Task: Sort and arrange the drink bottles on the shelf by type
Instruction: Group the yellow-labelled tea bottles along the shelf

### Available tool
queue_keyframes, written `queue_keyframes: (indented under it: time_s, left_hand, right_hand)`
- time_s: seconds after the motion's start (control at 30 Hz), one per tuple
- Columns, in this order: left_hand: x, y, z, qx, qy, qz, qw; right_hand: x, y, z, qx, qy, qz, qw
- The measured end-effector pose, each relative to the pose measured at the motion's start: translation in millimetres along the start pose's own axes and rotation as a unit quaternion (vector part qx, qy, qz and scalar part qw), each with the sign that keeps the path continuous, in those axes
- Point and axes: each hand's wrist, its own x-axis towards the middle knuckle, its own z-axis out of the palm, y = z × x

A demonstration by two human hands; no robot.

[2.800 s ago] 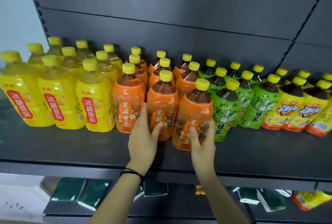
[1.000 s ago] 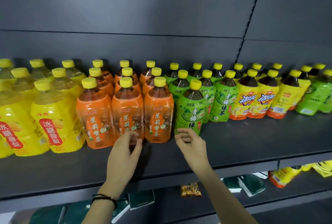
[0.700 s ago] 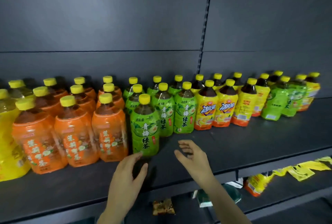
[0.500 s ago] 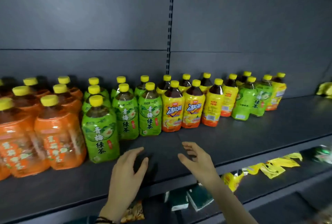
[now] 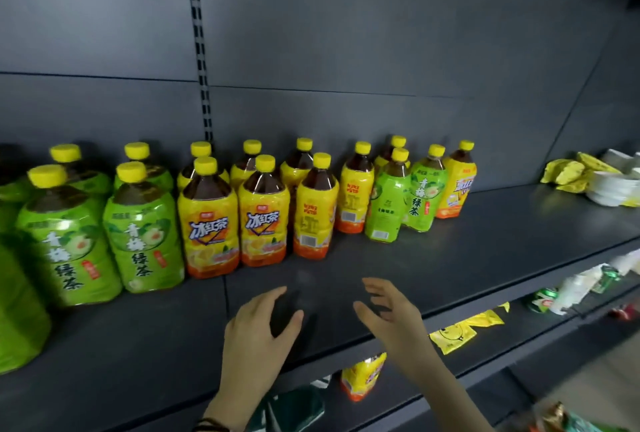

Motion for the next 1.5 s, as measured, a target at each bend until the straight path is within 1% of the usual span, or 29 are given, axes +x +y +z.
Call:
queue_keyframes:
  time_s: [0.13, 0.23, 0.33, 0.47, 0.53, 0.6, 0.63, 0.7, 0.8, 0.9, 0.97, 1.17, 1.3, 1.5]
  left_hand:
    - [38, 29, 36, -0.010, 0.015, -0.009, 1.000]
    - [66, 48, 62, -0.044, 0.022, -0.008, 0.999]
    - [89, 56, 87, -0.085, 0.010, -0.006, 0.996]
    - [122, 86, 122, -0.170, 0.012, -0.021, 0.985]
    - [138, 106, 135, -0.195, 0.023, -0.009, 0.980]
    - [157, 120, 146, -0.188, 0.060, 0.007, 0.980]
    - [168, 125, 151, -0.179, 0.087, 0.010, 0.980]
    - [187, 129, 161, -0.169, 0.132, -0.006, 0.977]
    - [212, 127, 174, -0.181, 0.168, -0.050, 0.968]
    - [229, 120, 184, -0.232, 0.168, -0.055, 0.956]
    - [232, 117, 188, -0.255, 0.168, -0.050, 0.951]
    - [240, 109, 199, -0.250, 0.197, -0.044, 0.947]
    - [239, 105, 194, -0.262, 0.174, -0.037, 0.948]
    - [225, 107, 191, -0.296, 0.124, -0.012, 0.947]
  right_hand:
    - [48, 18, -22, -0.010, -0.003, 0.010, 1.000]
    - [97, 24, -34, -0.021, -0.002, -0.013, 1.000]
    - [134, 34, -37, 0.004, 0.000, -0.041, 0.999]
    - [170, 46, -55, 0.023, 0.033, -0.049, 0.998]
    - [187, 51, -68, 0.033, 0.068, -0.053, 0.996]
    - [207, 55, -78, 0.049, 0.104, -0.061, 0.991]
    - [217, 57, -80, 0.059, 0.108, -0.071, 0.990]
    - [233, 61, -80, 0.075, 0.087, -0.095, 0.989]
    - [245, 66, -77, 0.106, 0.047, -0.109, 0.987]
    - [253, 72, -83, 0.133, 0.005, -0.107, 0.985]
    - [256, 73, -88, 0.134, -0.008, -0.103, 0.986]
    - [258, 77, -99, 0.126, -0.023, -0.097, 0.987]
    - [258, 86, -110, 0.108, -0.034, -0.098, 0.989]
    - [260, 96, -130, 0.099, -0.021, -0.096, 0.990]
